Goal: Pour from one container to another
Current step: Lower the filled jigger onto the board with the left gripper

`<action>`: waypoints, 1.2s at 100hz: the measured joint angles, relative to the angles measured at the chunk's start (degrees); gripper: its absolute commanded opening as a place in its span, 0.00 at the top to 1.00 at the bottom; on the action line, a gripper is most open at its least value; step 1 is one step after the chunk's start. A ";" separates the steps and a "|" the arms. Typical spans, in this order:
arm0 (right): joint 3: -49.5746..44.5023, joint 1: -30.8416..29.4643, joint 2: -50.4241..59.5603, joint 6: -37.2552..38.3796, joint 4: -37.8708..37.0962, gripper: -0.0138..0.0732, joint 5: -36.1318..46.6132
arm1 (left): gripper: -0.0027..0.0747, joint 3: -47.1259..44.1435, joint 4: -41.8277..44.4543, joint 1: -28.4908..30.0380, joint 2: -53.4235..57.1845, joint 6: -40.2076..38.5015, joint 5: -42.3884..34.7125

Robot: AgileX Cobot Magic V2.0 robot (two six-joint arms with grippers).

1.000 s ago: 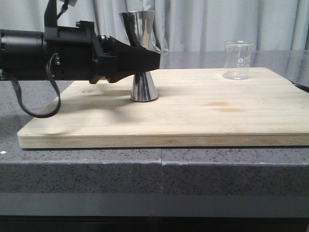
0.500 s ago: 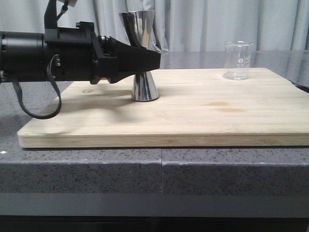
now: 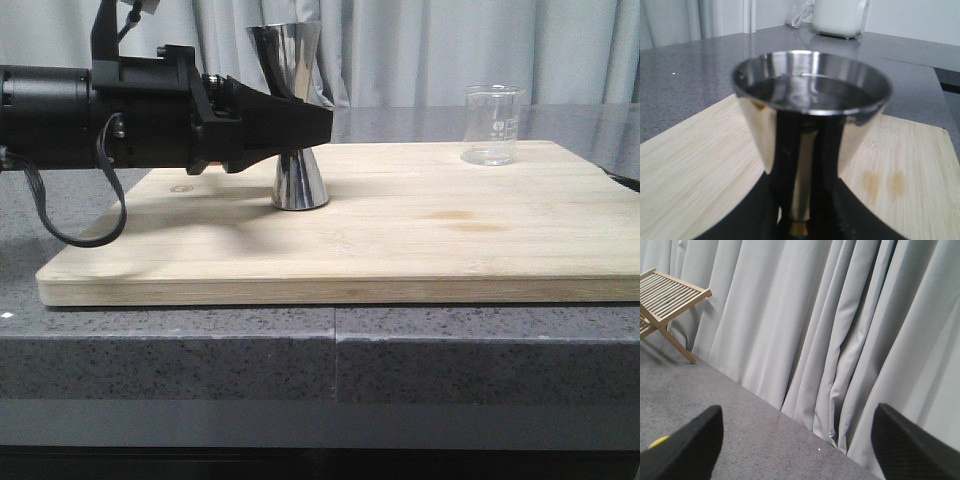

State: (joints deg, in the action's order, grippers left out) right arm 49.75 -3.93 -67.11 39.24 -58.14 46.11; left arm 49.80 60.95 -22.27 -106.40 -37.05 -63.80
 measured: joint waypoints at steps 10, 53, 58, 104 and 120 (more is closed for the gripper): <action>0.00 0.00 0.00 0.00 0.00 0.21 0.00 | 0.93 0.00 0.24 0.00 0.00 0.00 -0.13; 0.00 0.00 0.00 0.00 0.00 0.21 0.00 | 0.73 0.00 0.34 0.00 0.00 0.00 -0.39; 0.00 0.00 0.00 0.00 0.00 0.21 0.00 | 0.73 0.00 0.59 0.00 0.00 0.00 -0.49; 0.00 0.00 0.00 0.00 0.00 0.21 0.00 | 0.41 0.00 0.67 0.00 0.00 0.00 -1.57; 0.00 0.00 0.00 0.09 0.00 0.21 0.00 | 0.37 0.00 0.67 0.00 0.00 0.00 -1.81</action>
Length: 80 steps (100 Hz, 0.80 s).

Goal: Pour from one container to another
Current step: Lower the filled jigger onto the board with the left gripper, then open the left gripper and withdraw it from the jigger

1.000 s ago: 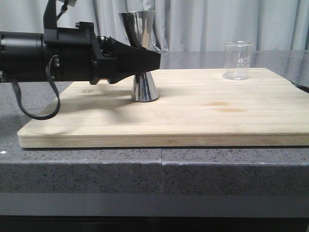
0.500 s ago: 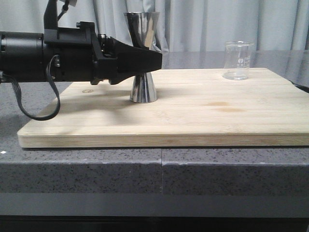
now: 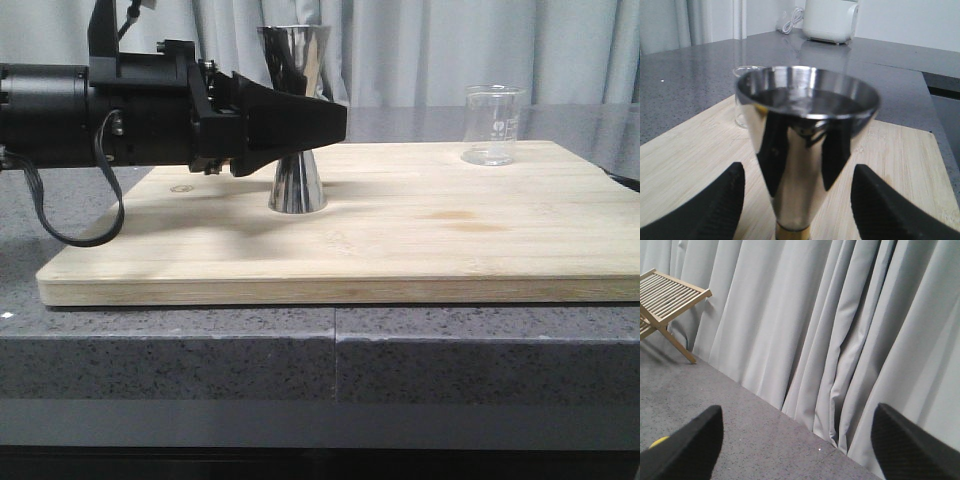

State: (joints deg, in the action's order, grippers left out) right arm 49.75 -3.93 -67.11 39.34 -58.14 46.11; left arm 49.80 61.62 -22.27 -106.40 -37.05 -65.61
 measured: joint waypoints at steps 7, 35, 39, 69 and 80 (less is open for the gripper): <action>0.00 0.00 0.00 0.00 0.00 0.21 0.00 | 0.34 0.00 0.00 0.00 0.00 0.00 0.00; 0.00 0.00 0.00 0.00 0.00 0.21 0.00 | 0.34 0.00 0.80 1.89 0.00 -0.10 0.00; 0.00 0.00 0.00 0.00 0.00 0.21 0.00 | 0.34 0.00 1.33 2.22 0.24 -0.21 0.00; 0.00 0.00 0.00 0.00 0.00 0.21 0.00 | 0.34 0.00 5.45 3.03 3.00 -2.93 -0.12; 0.00 0.00 0.00 0.00 0.00 0.21 0.00 | 0.34 0.00 6.54 3.25 3.40 -4.54 -0.24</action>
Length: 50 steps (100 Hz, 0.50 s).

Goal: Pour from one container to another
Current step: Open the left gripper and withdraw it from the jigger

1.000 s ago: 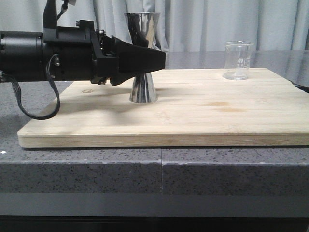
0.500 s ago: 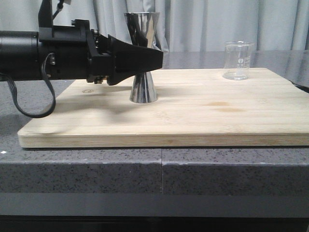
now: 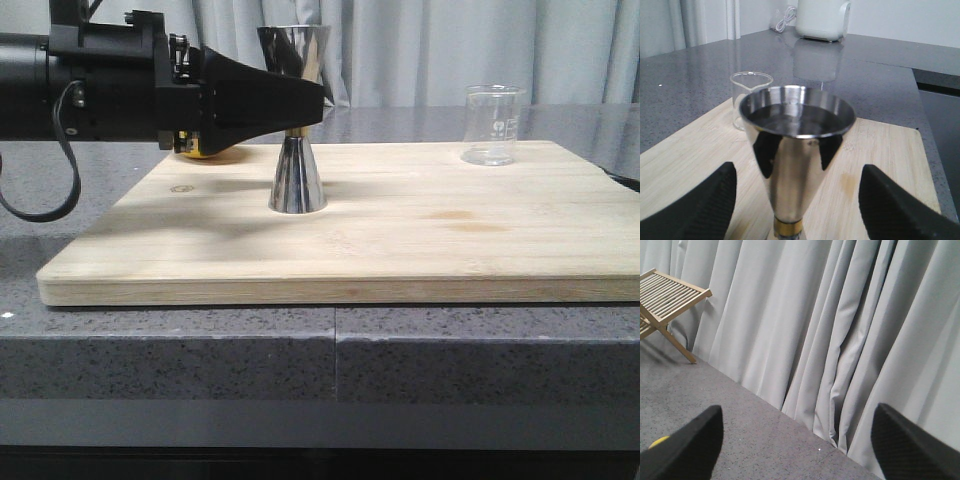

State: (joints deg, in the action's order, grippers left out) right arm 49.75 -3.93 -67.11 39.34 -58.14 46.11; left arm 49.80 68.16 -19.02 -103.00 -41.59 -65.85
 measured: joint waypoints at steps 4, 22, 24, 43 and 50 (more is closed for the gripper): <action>0.00 0.00 0.00 0.00 0.00 0.21 0.00 | 0.34 0.00 0.53 0.12 0.11 -0.46 -0.12; 0.00 0.00 0.00 0.00 0.00 0.21 0.00 | 0.34 0.00 2.12 0.84 0.35 -2.19 -0.20; 0.00 0.00 0.00 0.00 0.00 0.21 0.00 | 0.34 0.00 2.27 1.09 0.50 -2.33 -0.20; 0.00 0.00 0.00 0.00 0.00 0.21 0.00 | 0.34 0.00 3.72 2.38 2.46 -3.63 -0.33; 0.00 0.00 0.00 0.00 0.00 0.21 0.00 | 0.34 0.00 4.58 3.15 3.27 -4.33 -0.47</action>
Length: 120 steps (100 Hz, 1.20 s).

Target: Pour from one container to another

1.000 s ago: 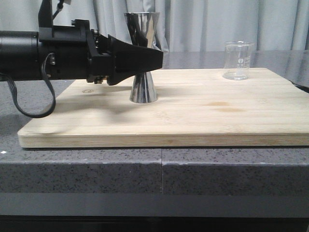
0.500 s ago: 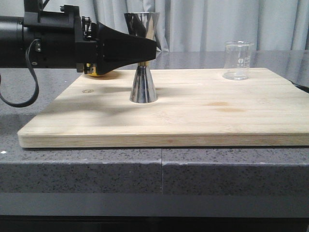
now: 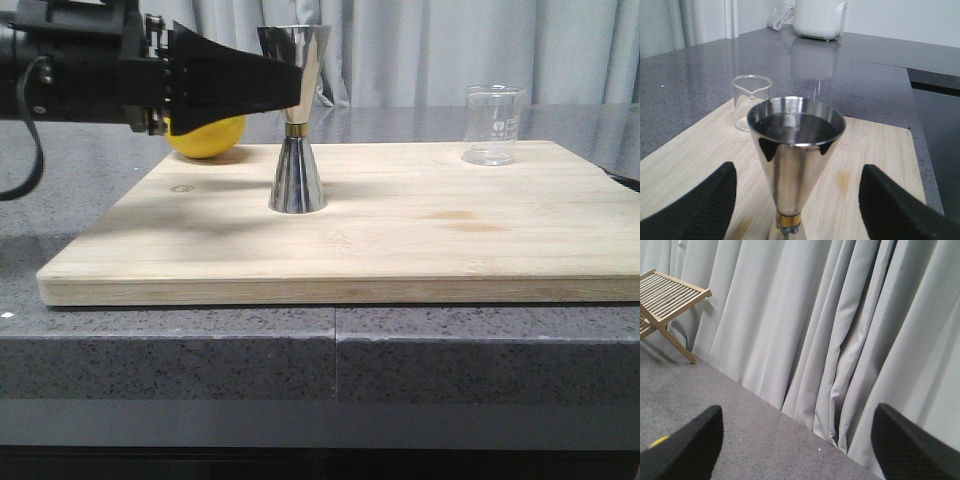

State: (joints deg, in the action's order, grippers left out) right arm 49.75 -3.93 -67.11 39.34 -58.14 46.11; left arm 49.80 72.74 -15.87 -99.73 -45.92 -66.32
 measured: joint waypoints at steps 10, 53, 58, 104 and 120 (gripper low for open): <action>0.00 0.00 0.00 0.00 0.00 0.21 0.00 | 0.34 0.00 2.35 1.34 1.27 -1.64 -0.17; 0.00 0.00 0.00 0.00 0.00 0.21 -0.92 | 0.34 0.00 8.51 13.68 9.36 -10.48 -0.61; 0.00 0.00 0.00 0.00 0.00 0.21 -2.52 | 0.34 0.25 7.99 15.93 10.53 -11.03 -0.61; 5.07 0.00 0.00 -0.48 5.80 0.21 -39.16 | 0.34 9.18 -13.35 29.32 23.01 -9.16 37.18; 7.56 0.00 1.43 -0.48 4.69 0.21 -45.28 | 0.34 10.56 -14.41 29.15 27.59 -8.48 49.70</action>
State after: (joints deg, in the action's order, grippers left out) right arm 57.31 -3.93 -65.68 38.86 -53.45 0.83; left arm 60.35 58.32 13.28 -72.14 -54.41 -16.63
